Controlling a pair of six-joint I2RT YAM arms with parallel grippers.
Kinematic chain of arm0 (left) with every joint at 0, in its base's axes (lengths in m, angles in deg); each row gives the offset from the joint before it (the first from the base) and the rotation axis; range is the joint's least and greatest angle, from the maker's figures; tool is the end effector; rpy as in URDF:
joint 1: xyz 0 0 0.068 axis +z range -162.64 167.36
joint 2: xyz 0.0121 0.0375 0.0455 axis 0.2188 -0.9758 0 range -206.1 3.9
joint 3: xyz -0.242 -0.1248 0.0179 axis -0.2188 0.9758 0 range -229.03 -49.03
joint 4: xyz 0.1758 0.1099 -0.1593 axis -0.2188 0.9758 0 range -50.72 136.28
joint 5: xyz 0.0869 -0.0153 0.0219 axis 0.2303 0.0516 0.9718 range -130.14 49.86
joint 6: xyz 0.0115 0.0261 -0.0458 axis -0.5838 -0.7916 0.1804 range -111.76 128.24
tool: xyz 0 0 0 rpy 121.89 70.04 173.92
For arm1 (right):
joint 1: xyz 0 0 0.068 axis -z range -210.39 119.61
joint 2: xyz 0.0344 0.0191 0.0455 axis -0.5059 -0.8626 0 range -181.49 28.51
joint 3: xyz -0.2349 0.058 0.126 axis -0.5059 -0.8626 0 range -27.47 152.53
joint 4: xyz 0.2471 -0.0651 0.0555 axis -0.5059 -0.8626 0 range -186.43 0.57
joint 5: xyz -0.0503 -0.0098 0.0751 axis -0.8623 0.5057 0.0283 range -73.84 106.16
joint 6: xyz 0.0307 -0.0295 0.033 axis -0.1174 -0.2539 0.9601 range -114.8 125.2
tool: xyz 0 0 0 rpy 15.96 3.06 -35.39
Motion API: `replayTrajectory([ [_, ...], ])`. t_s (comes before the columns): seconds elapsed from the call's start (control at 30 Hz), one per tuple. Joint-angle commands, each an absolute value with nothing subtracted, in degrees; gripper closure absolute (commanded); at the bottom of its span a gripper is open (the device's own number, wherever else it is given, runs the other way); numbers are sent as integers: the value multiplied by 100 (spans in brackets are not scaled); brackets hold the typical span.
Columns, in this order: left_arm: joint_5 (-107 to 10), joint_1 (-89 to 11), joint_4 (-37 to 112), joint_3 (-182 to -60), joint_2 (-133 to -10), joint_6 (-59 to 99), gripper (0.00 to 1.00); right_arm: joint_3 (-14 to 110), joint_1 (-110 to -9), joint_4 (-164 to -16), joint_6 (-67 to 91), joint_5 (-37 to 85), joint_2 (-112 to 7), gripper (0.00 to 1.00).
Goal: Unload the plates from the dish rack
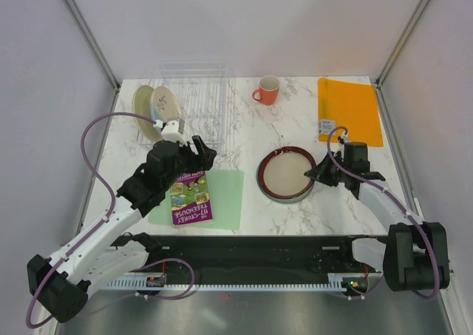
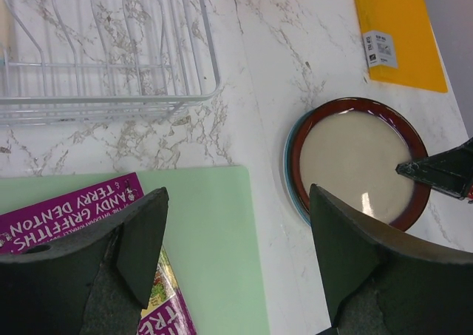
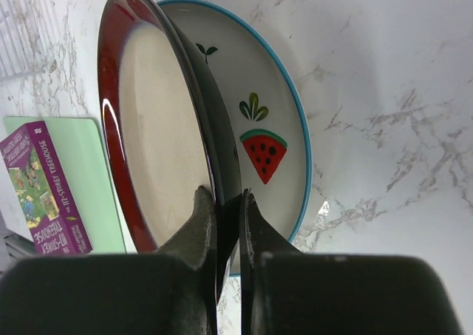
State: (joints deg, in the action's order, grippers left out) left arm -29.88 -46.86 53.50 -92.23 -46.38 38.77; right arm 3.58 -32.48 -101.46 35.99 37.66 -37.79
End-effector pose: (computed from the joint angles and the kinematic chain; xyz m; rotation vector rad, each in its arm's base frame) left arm 0.1717 -0.1092 0.3063 -0.0577 1.9794 -0.5733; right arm 0.2207 0.0211 0.1841 0.4287 2.4050 0.7131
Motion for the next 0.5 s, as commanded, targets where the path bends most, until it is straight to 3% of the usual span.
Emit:
replayTrajectory([
  [0.0,-2951,-4692,5264,-9175,-4594,3786,18,461,-3259,-10533,3306,3919,-3969,88],
  [0.03,-2951,-4692,5273,-9166,-4594,3795,18,470,-3259,-10603,3289,3928,-4021,84],
  [0.07,-2951,-4692,5273,-9157,-4602,3795,18,470,-3259,-10630,3262,3937,-4048,75],
  [0.13,-2960,-4692,5273,-9140,-4620,3821,18,479,-3259,-10717,3210,3919,-4118,71],
  [0.17,-2977,-4692,5273,-9140,-4620,3839,18,461,-3259,-10735,3209,3884,-4136,62],
  [0.33,-3012,-4692,5264,-9113,-4673,3848,18,523,-3259,-10937,3042,3805,-4338,40],
  [0.47,-2977,-4692,5264,-9096,-4673,3839,18,584,-3259,-10981,3042,3788,-4356,38],
])
